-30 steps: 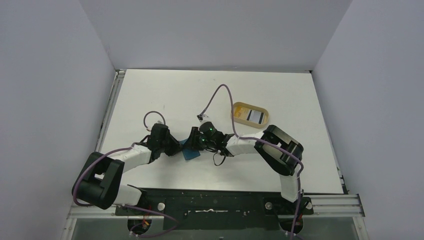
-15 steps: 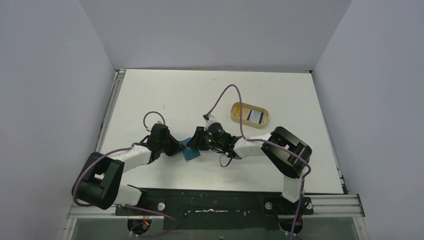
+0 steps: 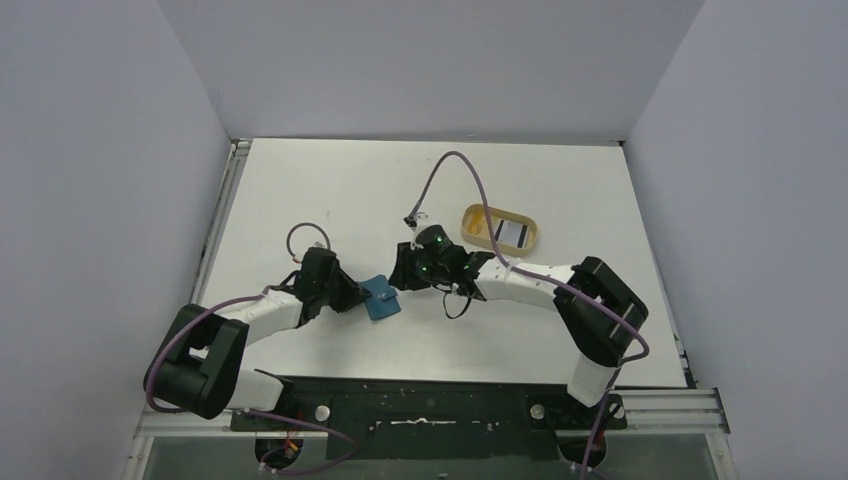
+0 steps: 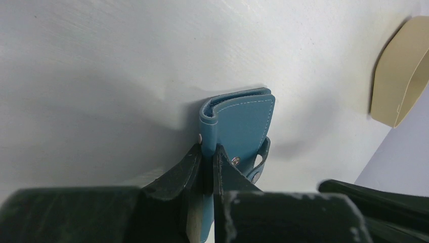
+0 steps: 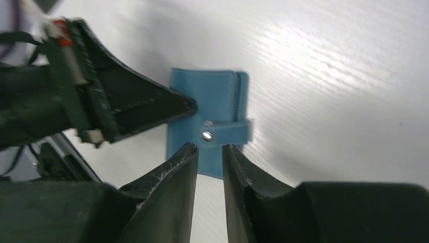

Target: Take the credit cards out of the card holder

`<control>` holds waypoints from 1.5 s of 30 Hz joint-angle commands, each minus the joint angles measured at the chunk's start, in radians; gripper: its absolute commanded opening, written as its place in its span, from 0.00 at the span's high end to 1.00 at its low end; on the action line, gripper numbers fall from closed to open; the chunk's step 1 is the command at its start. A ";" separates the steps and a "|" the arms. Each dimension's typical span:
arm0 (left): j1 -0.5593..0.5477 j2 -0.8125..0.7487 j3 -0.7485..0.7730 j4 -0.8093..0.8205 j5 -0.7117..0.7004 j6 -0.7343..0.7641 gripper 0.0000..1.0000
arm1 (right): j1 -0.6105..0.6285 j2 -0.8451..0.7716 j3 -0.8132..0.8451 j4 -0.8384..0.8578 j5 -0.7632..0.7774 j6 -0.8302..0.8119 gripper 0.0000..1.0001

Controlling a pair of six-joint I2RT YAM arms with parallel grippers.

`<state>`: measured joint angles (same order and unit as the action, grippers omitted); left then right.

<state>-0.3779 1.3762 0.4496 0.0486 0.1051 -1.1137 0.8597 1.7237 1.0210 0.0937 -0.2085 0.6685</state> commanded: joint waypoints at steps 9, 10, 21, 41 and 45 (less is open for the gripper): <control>-0.003 0.032 -0.010 -0.079 -0.054 0.037 1.00 | 0.032 0.093 0.086 -0.162 0.046 -0.099 0.74; -0.003 0.033 -0.009 -0.079 -0.054 0.038 1.00 | 0.037 0.102 0.097 -0.168 0.048 -0.105 0.74; -0.001 0.035 -0.013 -0.078 -0.049 0.038 1.00 | 0.071 0.154 0.156 -0.170 0.040 -0.117 0.75; 0.005 0.026 -0.013 -0.077 -0.047 0.040 1.00 | 0.047 0.034 0.031 -0.025 0.076 -0.110 0.77; 0.005 0.041 -0.005 -0.073 -0.041 0.041 1.00 | 0.042 0.067 0.048 -0.038 0.057 -0.110 0.77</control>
<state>-0.3767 1.3781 0.4500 0.0494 0.1078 -1.1133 0.9092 1.8183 1.0481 -0.0059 -0.1642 0.5613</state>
